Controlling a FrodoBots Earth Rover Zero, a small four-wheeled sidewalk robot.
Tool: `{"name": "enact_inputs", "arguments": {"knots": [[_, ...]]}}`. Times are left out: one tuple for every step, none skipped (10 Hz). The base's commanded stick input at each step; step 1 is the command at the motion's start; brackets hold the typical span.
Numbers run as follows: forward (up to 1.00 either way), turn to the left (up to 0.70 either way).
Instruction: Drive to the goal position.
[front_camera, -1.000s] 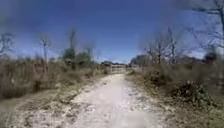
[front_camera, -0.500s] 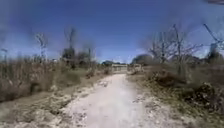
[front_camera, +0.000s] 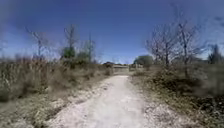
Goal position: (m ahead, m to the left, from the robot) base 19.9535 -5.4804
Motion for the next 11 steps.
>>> {"name": "enact_inputs", "arguments": {"knots": [[0.70, 0.00], [0.70, 0.00], [0.70, 0.00], [0.70, 0.00], [0.70, -0.27], [0.70, -0.35], [0.70, -0.07], [0.70, 0.00], [0.70, 0.00], [0.70, 0.00], [0.70, 0.00]]}}
